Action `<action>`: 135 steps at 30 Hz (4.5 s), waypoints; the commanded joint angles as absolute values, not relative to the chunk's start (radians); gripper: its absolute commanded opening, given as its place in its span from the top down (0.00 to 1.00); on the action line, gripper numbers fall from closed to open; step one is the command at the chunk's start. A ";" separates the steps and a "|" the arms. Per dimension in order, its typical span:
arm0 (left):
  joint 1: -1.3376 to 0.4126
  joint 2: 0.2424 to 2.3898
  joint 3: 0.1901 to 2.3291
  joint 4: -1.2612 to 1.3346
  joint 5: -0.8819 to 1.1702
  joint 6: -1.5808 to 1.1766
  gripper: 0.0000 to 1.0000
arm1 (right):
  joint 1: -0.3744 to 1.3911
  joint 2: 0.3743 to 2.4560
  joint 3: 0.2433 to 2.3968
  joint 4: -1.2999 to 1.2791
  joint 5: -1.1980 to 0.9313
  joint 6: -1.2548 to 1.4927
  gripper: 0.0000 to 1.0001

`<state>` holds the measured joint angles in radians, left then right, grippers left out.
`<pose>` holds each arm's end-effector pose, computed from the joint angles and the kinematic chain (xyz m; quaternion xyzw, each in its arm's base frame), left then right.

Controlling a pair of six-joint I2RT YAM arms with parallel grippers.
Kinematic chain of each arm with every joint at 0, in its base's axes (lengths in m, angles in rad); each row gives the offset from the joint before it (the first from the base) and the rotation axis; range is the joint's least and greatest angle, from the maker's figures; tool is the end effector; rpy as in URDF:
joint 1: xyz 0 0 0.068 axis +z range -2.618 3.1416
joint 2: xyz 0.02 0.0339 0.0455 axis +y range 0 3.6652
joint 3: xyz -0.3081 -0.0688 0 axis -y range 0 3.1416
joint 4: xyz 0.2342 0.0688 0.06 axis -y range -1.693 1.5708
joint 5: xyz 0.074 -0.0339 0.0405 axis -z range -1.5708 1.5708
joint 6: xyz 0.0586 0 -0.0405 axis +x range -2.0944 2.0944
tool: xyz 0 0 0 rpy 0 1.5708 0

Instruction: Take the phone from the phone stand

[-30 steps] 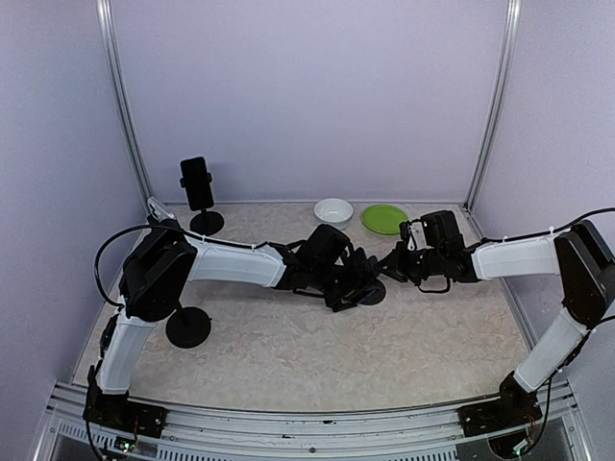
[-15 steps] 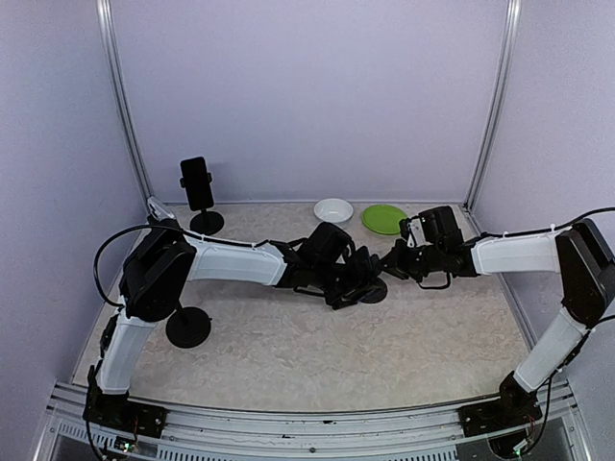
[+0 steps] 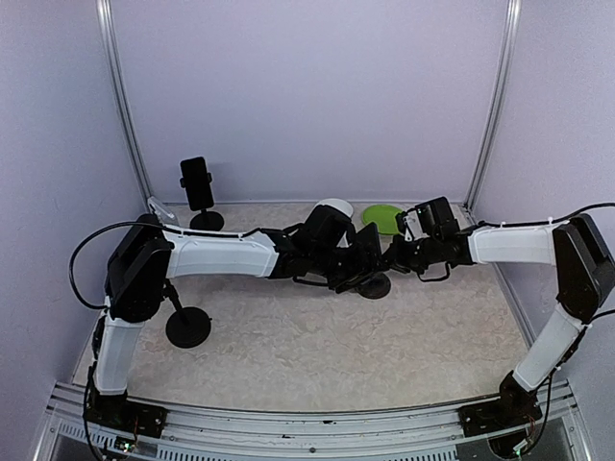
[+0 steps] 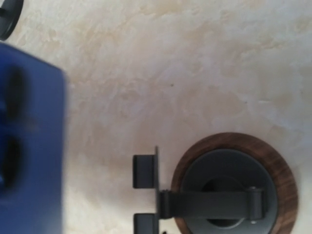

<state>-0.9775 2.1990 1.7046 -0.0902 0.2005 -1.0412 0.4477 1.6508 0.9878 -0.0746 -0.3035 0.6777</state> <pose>0.2952 -0.4586 0.2319 0.0194 0.8775 -0.4456 0.1761 0.3190 0.1726 0.2364 0.0430 0.9050 0.3303 0.2646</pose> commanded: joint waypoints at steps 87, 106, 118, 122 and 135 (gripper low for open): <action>-0.879 2.026 1.798 -0.259 0.016 -0.692 0.65 | 0.263 1.733 0.876 -0.159 -0.304 0.610 0.70; -0.841 2.051 1.817 -0.258 0.044 -0.681 0.65 | 0.180 1.752 0.911 -0.173 -0.369 0.424 0.70; -0.836 2.067 1.836 -0.261 0.049 -0.679 0.65 | 0.270 1.688 0.861 -0.242 -0.312 0.391 0.67; -0.835 2.069 1.835 -0.258 0.051 -0.680 0.65 | 0.274 1.607 0.768 -0.219 -0.317 0.444 0.67; -0.836 2.070 1.841 -0.252 0.054 -0.687 0.65 | 0.276 1.541 0.822 -0.194 -0.222 0.641 0.37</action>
